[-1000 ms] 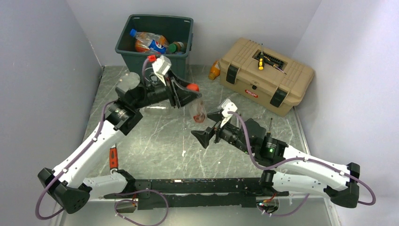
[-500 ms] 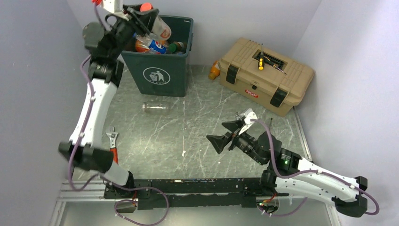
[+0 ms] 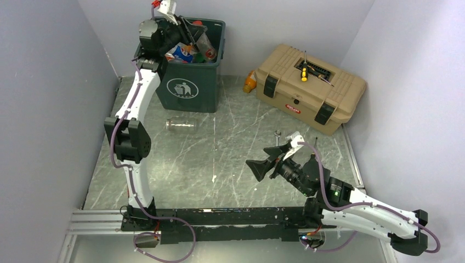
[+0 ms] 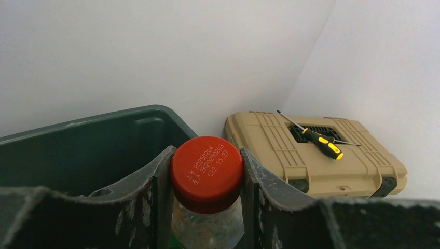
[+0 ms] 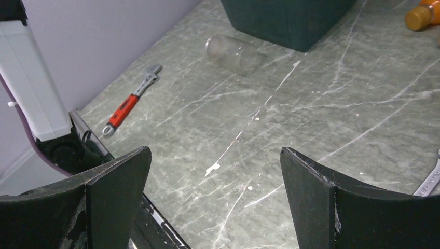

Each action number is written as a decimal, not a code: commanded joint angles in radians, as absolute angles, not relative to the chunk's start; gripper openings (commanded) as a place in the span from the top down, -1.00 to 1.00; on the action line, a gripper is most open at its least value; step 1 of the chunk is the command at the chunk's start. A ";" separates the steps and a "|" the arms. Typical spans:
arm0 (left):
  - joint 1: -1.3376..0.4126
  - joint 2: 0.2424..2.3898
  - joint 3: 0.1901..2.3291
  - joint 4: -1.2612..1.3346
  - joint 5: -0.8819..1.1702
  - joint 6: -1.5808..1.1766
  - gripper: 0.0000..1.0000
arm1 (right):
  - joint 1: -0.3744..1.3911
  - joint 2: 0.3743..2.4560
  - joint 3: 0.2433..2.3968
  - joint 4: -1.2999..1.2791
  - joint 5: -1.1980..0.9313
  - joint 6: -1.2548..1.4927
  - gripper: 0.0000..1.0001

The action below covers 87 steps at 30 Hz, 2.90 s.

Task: Put the plastic bottles in the bin
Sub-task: Place the plastic bottle in the trash bin, then pick up the plastic bottle at the center of the board.

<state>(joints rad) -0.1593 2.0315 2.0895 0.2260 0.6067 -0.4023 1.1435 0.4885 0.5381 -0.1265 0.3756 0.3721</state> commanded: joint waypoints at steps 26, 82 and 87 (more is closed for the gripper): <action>-0.170 1.809 1.957 0.215 0.301 -0.287 -0.98 | 1.147 0.521 0.562 -0.118 0.452 0.350 -1.00; -0.205 1.334 0.691 -0.055 -0.242 -1.637 -0.98 | 1.143 0.791 0.499 0.113 0.412 0.422 -0.99; -0.176 1.415 0.721 -0.014 -0.238 -1.648 -0.98 | 1.143 0.774 0.498 0.096 0.412 0.428 -0.99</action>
